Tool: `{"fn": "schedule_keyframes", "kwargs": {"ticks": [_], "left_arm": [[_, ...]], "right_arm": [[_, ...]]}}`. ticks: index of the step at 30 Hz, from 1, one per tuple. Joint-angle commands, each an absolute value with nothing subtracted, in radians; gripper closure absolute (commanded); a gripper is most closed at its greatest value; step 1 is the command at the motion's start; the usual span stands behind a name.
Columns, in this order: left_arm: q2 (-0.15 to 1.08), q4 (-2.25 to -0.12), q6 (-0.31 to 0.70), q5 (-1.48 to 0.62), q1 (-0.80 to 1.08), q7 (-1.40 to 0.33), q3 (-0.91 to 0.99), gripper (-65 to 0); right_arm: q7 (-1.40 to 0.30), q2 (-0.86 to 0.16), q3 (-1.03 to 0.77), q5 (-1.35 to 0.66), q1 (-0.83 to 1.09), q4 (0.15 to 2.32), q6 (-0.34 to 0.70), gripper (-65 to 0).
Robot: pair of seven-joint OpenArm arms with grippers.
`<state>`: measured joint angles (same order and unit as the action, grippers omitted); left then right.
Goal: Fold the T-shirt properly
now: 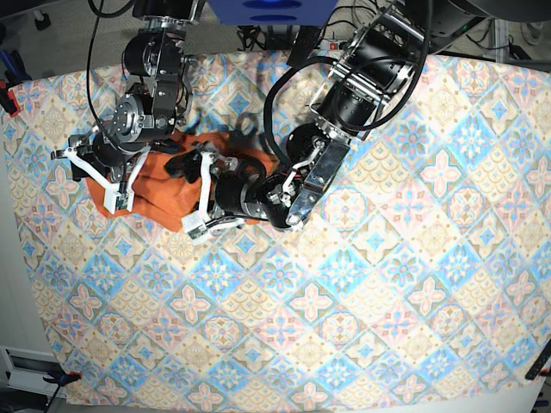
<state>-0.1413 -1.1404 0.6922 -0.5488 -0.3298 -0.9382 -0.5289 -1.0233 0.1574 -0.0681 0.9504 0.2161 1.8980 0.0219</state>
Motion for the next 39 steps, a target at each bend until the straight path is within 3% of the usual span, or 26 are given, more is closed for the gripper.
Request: {"fn": "schedule_keyframes", "kwargs": {"ticks": [1,11,19,29,39], "left_arm": [[-0.157,-1.158,0.698,-0.598,-0.355,-0.888,-0.53,-42.9],[-0.157,-1.158,0.698,-0.725,-0.352,-0.852,-0.527,-43.6],[-0.147,-1.175,0.698,-0.857,-0.36,-0.697,-0.522,-42.8],[0.148,-1.442,0.698,-0.862,-0.354,-0.696,-0.509,-42.7],[0.358,-1.435,0.698,-0.874,-0.217,-0.702,-0.317,-42.7]], "right_arm": [[-1.012,0.156,-0.067,0.969,0.206,1.916,0.012,-25.2],[-1.012,0.156,-0.067,0.966,0.206,1.916,0.012,-25.2],[-1.012,0.154,-0.09,0.97,0.203,1.916,0.012,-25.2],[-0.842,0.157,-0.357,0.951,0.153,1.92,0.022,-25.2],[-0.912,0.157,-0.572,0.532,0.081,1.922,0.421,-25.2]]}}
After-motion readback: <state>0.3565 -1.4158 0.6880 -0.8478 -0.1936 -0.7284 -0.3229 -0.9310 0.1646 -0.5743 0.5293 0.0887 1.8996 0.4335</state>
